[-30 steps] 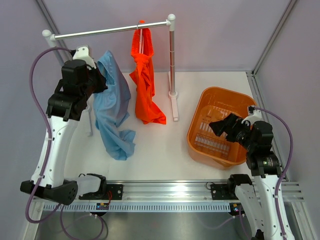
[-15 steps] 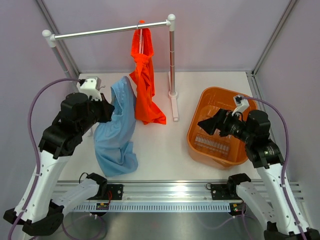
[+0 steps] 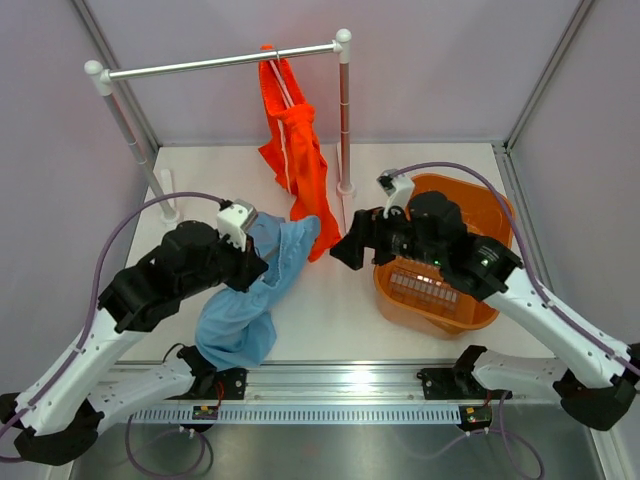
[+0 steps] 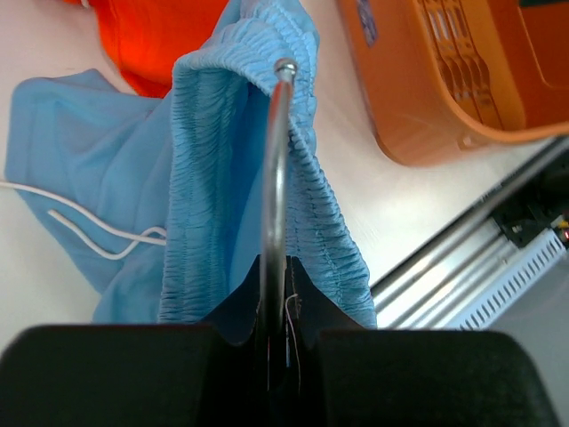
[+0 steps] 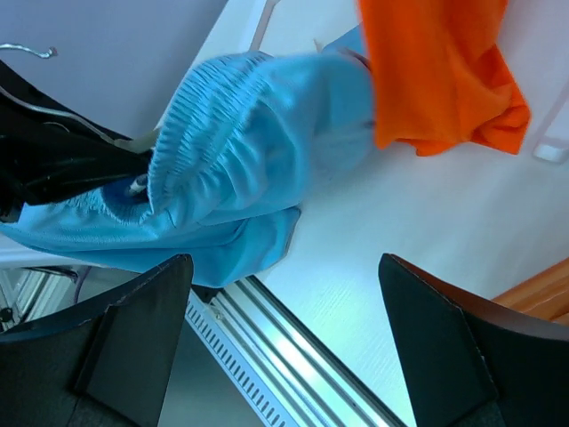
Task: Remove the shorts from the hanger
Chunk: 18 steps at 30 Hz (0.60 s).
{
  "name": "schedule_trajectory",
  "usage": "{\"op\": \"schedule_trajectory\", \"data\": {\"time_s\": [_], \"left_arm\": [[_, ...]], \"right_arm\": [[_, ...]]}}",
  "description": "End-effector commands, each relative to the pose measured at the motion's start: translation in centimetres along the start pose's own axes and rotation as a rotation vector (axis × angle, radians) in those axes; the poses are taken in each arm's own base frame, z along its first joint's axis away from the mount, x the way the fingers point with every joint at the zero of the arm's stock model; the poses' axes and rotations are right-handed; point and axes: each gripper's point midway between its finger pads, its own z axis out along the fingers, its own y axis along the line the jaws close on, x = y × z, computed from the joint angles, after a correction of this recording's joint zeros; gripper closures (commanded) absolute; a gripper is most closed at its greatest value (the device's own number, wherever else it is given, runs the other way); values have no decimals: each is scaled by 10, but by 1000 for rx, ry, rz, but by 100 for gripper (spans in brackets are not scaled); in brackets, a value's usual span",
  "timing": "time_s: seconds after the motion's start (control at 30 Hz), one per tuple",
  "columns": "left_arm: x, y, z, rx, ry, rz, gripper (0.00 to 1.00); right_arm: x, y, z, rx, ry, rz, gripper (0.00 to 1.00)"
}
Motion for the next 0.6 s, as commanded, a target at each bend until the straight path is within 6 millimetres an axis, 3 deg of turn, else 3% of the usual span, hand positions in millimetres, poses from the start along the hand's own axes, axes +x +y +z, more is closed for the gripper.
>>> {"op": "schedule_trajectory", "data": {"time_s": [0.0,0.23,0.4,0.57], "left_arm": [[-5,-23,1,90,-39,31,100],[-1,-45,16,103,-23,69,100],[-1,-52,22,81,-15,99,100],[-5,-46,23,22,-38,97,100]], "right_arm": [[-14,9,18,109,-29,-32,6],[0,36,57,145,20,-29,9],[12,37,79,197,67,-32,12],[26,35,87,228,100,-36,15]]}}
